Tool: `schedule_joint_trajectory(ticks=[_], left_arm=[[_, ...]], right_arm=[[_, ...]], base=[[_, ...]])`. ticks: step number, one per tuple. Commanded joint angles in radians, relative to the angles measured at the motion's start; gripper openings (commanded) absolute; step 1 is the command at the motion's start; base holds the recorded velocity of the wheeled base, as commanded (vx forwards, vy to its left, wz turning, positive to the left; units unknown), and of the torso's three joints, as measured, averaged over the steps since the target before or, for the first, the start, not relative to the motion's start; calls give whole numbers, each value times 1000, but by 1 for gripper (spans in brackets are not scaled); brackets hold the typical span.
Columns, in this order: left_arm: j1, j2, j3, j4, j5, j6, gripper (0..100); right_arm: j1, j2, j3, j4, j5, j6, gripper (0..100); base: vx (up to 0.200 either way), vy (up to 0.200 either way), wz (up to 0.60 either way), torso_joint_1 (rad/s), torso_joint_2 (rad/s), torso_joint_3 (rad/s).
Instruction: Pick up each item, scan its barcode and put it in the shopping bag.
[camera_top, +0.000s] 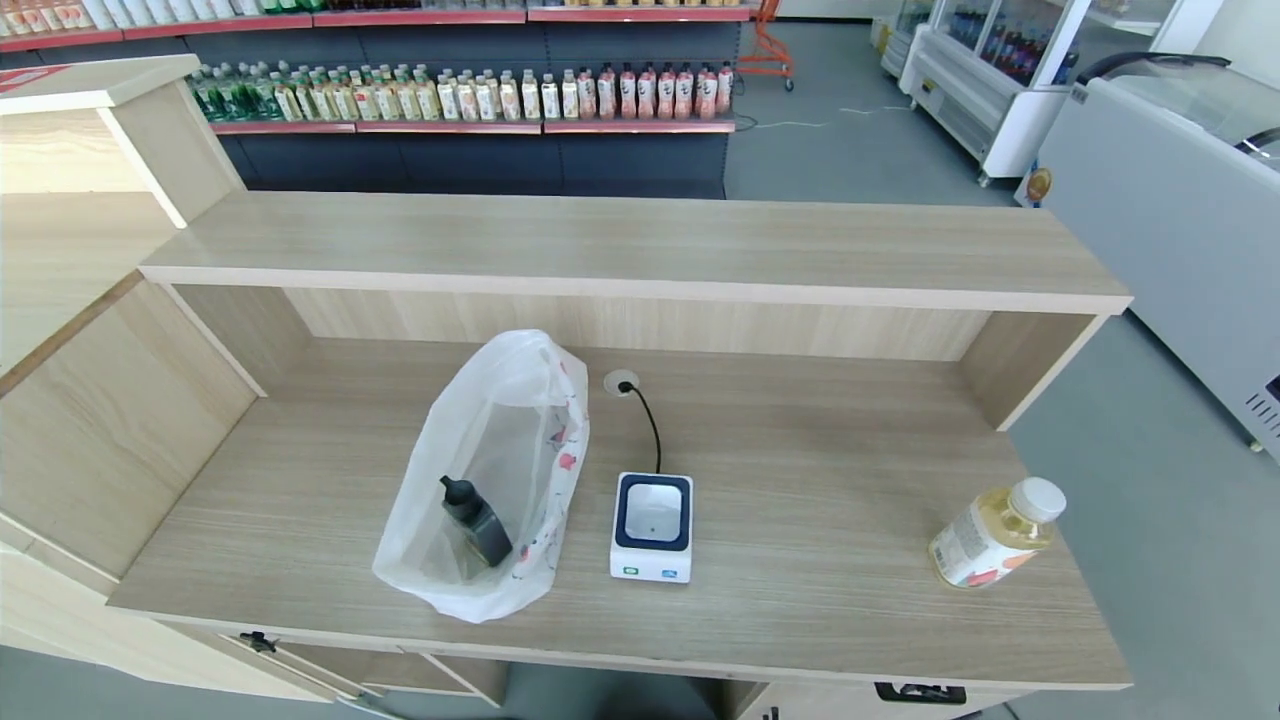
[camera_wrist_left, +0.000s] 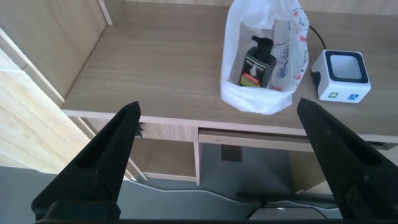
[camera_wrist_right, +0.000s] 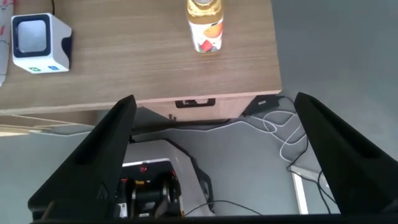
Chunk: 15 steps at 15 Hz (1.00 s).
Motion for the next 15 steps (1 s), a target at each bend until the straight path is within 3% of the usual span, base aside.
schedule_joint_trajectory(ticks=[1, 4, 10, 12, 15], left_arm=[[0, 0, 0, 0, 0, -1, 100], [0, 0, 0, 0, -1, 2, 100], [0, 0, 0, 0, -1, 1, 100], [0, 0, 0, 0, -1, 1, 100], [0, 0, 0, 0, -1, 1, 100]], right_arm=[[0, 48, -1, -6, 3, 7, 100], [0, 53, 10, -4, 41, 8, 100], [-6, 234, 78, -1, -49, 7, 100], [-6, 315, 81, -66, -46, 8, 100], [22, 530, 124, -308, -52, 24, 100]], base=[[0, -200, 0, 2, -2, -2], [0, -200, 0, 1, 5, 1], [0, 0, 0, 0, 0, 0], [0, 0, 0, 0, 0, 0], [0, 0, 0, 0, 0, 0]])
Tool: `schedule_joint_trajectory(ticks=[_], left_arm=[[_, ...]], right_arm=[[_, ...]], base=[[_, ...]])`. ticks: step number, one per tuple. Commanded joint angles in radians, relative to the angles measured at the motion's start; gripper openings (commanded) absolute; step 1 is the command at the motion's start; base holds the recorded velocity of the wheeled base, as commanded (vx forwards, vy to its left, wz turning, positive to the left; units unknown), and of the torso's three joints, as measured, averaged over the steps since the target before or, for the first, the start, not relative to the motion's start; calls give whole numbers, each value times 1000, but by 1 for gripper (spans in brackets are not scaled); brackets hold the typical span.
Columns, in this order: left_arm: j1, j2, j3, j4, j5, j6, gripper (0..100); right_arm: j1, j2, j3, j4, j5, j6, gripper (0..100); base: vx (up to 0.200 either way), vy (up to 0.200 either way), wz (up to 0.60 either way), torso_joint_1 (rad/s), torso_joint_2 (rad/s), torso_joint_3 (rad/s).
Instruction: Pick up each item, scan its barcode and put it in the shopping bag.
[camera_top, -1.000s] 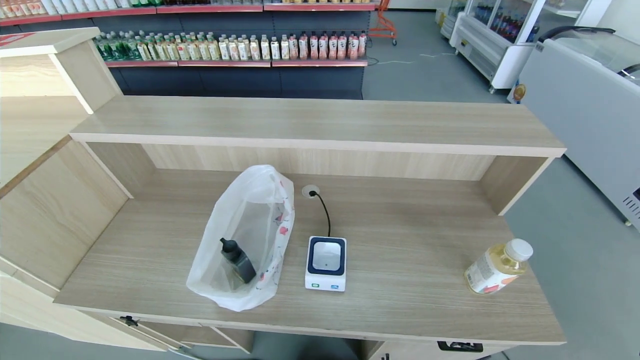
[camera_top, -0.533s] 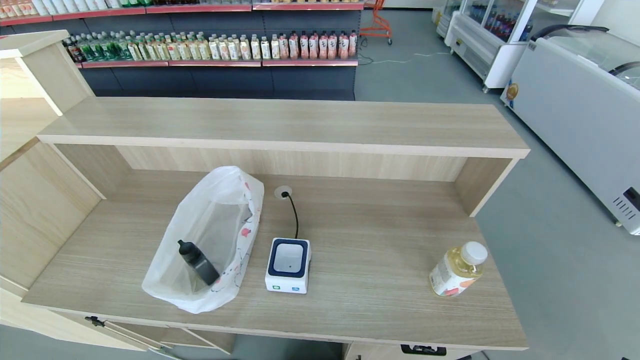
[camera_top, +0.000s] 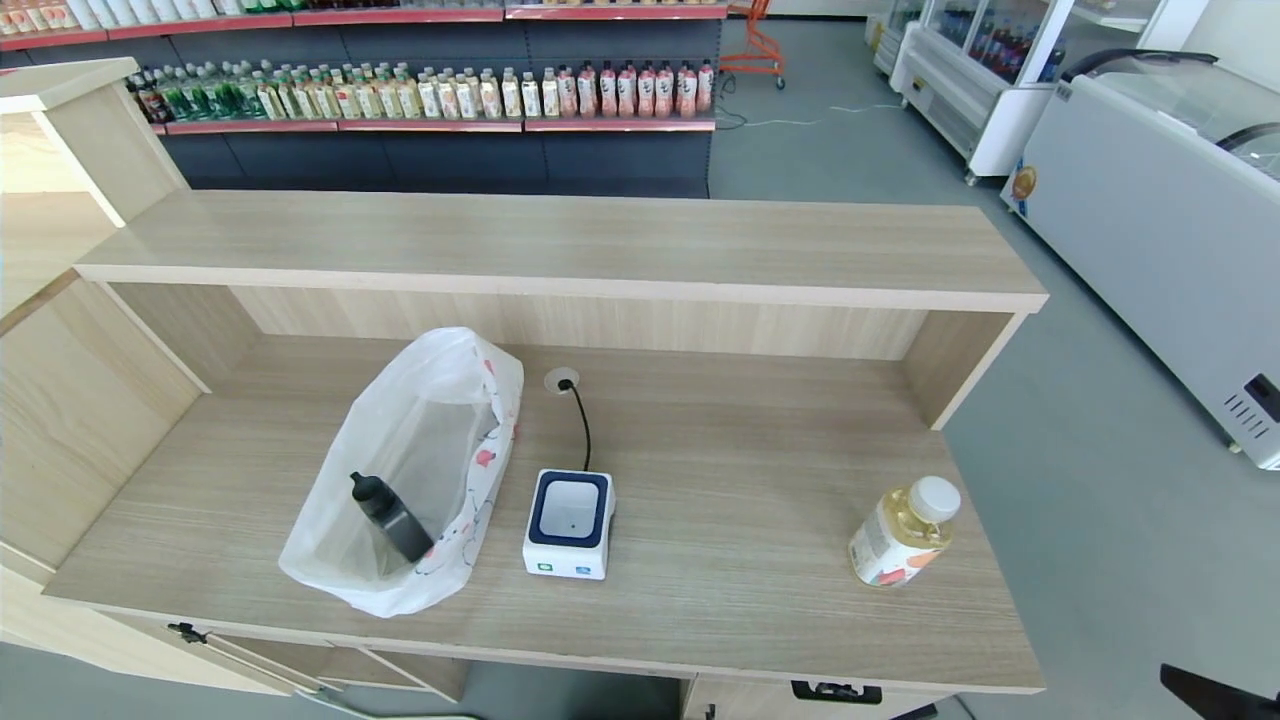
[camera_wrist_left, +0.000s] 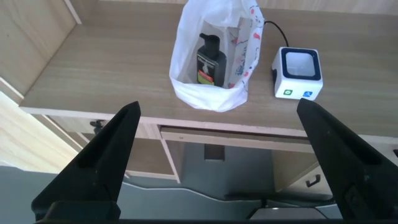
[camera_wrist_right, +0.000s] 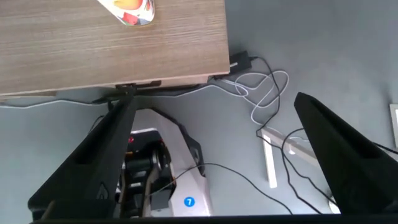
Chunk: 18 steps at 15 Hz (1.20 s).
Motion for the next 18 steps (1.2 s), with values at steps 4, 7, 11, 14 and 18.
schedule_joint_trajectory(ticks=[4, 7, 11, 14, 18], left_arm=[[0, 0, 0, 0, 0, 0, 100], [0, 0, 0, 0, 0, 0, 100], [0, 0, 0, 0, 0, 0, 100], [0, 0, 0, 0, 0, 0, 100], [0, 0, 0, 0, 0, 0, 100]], right_arm=[[22, 381, 57, -316, -3, 50, 100], [36, 529, 91, -466, -1, 60, 100], [111, 723, 103, -738, -3, 62, 100], [156, 820, 101, -864, -3, 64, 100], [168, 921, 97, -990, -3, 59, 100]], base=[[0, 0, 0, 0, 0, 0], [0, 0, 0, 0, 0, 0], [0, 0, 0, 0, 0, 0], [0, 0, 0, 0, 0, 0], [0, 0, 0, 0, 0, 0]])
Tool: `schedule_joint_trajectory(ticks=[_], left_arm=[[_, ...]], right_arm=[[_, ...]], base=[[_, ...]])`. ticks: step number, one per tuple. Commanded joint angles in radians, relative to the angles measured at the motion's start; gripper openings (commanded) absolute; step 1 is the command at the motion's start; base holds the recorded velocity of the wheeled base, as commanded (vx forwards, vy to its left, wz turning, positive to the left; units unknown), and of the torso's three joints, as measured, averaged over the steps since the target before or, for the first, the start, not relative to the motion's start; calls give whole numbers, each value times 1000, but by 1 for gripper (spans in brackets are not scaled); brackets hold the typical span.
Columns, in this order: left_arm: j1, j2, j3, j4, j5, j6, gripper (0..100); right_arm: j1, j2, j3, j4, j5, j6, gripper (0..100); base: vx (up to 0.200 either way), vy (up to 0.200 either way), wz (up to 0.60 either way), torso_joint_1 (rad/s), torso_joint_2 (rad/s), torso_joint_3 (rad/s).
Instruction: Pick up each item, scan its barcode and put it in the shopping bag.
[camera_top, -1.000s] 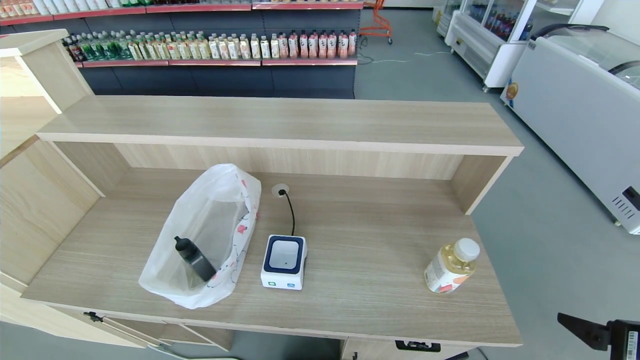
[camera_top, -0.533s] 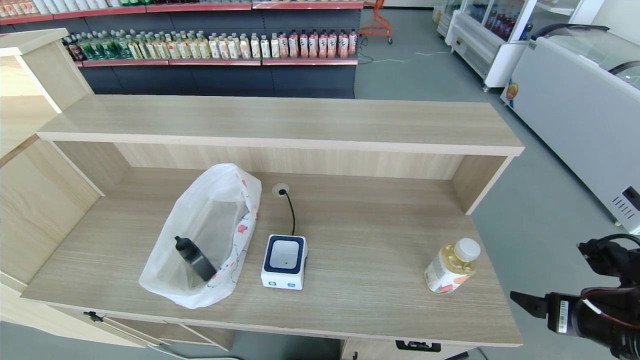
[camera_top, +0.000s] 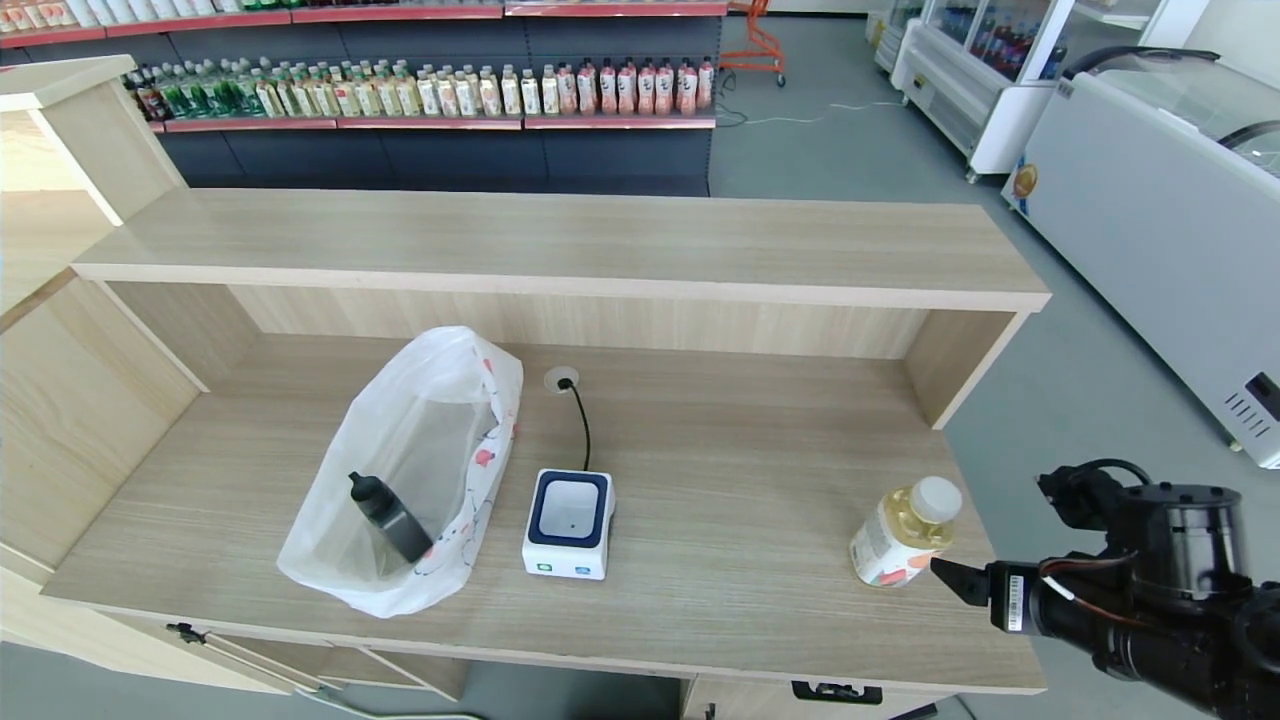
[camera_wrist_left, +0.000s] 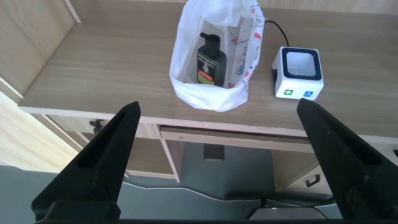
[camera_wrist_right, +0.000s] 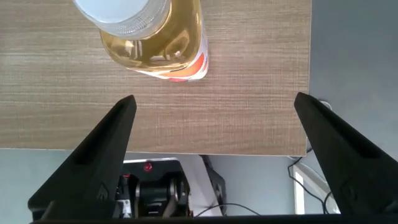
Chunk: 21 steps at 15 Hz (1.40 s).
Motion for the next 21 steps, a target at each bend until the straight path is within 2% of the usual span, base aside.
schedule_joint_trajectory(ticks=[1, 12, 21], left_arm=[[0, 0, 0, 0, 0, 0, 100], [0, 0, 0, 0, 0, 0, 100], [0, 0, 0, 0, 0, 0, 100]], right_arm=[[19, 74, -9, -28, 0, -4, 100], [85, 351, -39, -399, 5, -6, 100], [135, 498, -181, -500, 6, -4, 100]], base=[[0, 0, 0, 0, 0, 0], [0, 0, 0, 0, 0, 0], [0, 0, 0, 0, 0, 0]])
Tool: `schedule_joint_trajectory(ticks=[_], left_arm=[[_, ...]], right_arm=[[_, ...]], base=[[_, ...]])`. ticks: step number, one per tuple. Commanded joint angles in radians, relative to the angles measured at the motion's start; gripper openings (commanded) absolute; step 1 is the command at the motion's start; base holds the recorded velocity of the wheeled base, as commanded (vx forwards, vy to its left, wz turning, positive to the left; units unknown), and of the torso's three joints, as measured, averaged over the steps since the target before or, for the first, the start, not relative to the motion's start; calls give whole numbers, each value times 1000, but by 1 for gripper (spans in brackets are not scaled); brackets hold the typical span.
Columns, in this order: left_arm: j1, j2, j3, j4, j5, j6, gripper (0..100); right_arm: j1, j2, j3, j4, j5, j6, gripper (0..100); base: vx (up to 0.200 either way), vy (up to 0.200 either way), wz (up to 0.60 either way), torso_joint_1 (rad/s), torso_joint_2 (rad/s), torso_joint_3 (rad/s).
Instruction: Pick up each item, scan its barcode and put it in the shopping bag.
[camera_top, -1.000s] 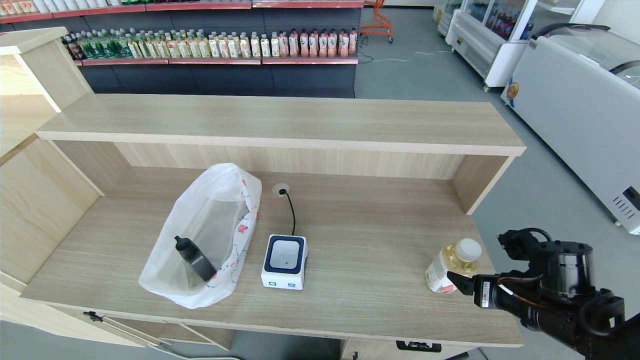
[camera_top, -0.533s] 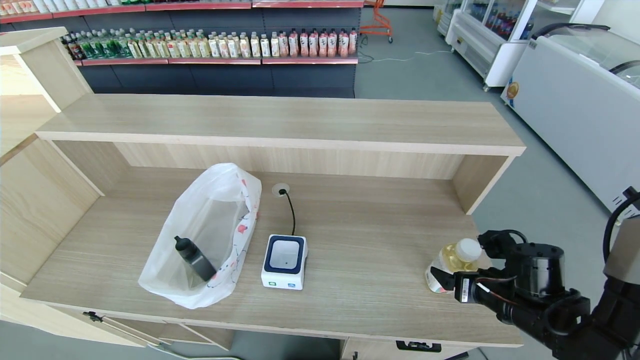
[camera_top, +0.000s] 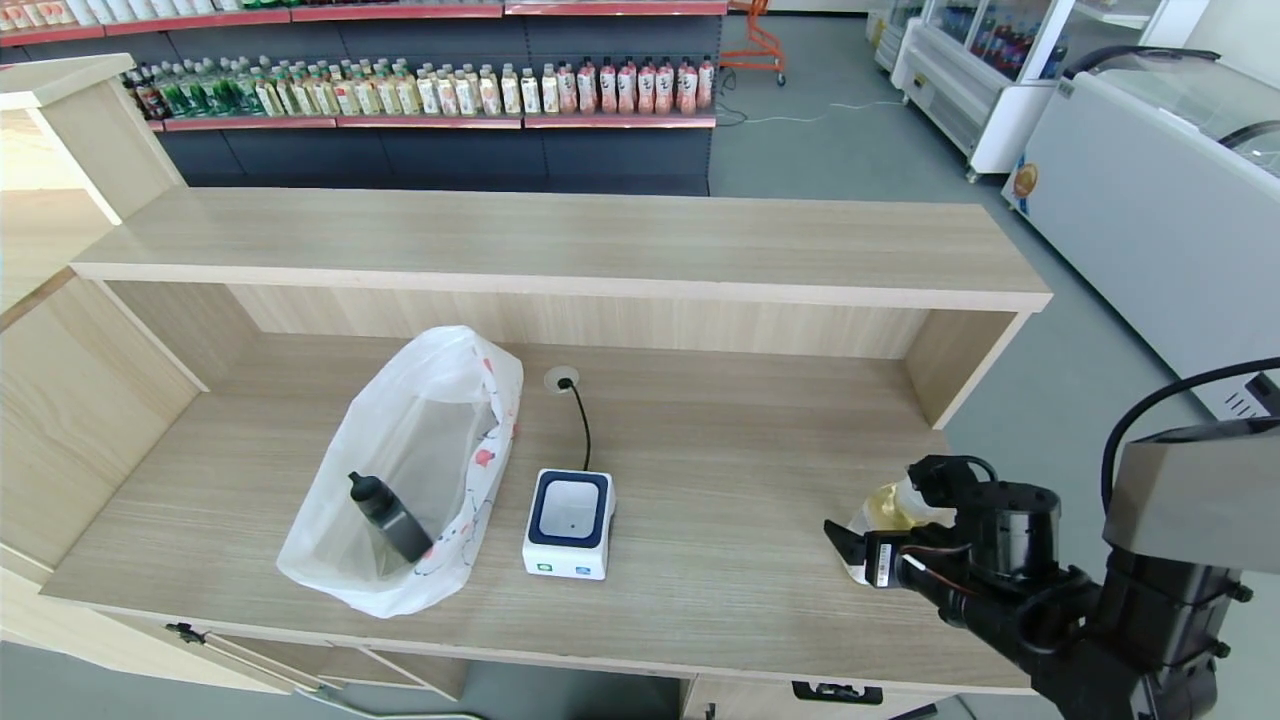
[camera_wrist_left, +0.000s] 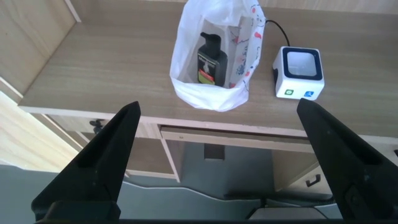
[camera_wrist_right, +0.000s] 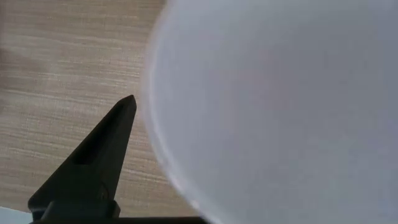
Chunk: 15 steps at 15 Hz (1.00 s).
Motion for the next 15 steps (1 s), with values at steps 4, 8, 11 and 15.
schedule_joint_trajectory(ticks=[4, 8, 11, 15], left_arm=[[1, 0, 0, 0, 0, 0, 100], [1, 0, 0, 0, 0, 0, 100], [1, 0, 0, 0, 0, 0, 100], [1, 0, 0, 0, 0, 0, 100]], right_arm=[[17, 68, -82, -17, -1, -3, 100], [17, 99, -93, -88, 3, -44, 100], [13, 112, -94, -115, 11, -76, 0], [8, 126, -96, -123, 20, -139, 0]], base=[[0, 0, 0, 0, 0, 0], [0, 0, 0, 0, 0, 0], [0, 0, 0, 0, 0, 0], [0, 0, 0, 0, 0, 0]])
